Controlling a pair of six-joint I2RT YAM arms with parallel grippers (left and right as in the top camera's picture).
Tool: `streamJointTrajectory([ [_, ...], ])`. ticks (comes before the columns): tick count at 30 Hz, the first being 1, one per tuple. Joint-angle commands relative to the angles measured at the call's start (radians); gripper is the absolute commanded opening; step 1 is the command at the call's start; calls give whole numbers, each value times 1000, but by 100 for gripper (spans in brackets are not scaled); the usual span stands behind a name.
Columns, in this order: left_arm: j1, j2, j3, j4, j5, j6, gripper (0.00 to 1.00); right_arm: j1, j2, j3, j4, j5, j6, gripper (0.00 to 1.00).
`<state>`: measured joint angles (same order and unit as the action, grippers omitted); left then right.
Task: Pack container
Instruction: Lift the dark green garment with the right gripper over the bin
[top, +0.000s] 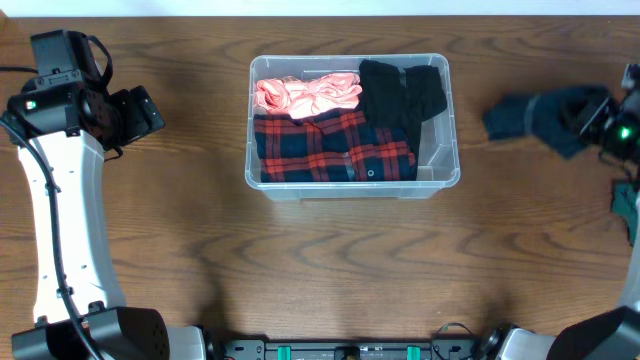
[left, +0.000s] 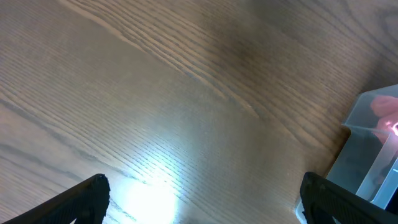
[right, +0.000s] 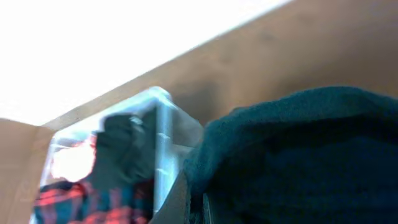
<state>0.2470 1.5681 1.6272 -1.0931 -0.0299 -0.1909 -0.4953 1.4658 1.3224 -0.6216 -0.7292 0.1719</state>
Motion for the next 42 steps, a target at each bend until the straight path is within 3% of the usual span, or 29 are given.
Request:
streamJointTrajectory([
  [1,5,2,-1,0,-4,-14,98,53,-5,133,-14,-49,-19,1],
  [7,5,2,-1,3,-4,-14,98,174,-5,277,-17,-49,35,1],
  [15,5,2,-1,3,-4,-13,98,433,-5,297,52,-41,127,1],
  [26,5,2,-1,3,-5,-14,98,817,31,297,83,264,279,1],
  [42,5,2,-1,3,-4,-13,98,1056,191,297,187,298,361,1],
])
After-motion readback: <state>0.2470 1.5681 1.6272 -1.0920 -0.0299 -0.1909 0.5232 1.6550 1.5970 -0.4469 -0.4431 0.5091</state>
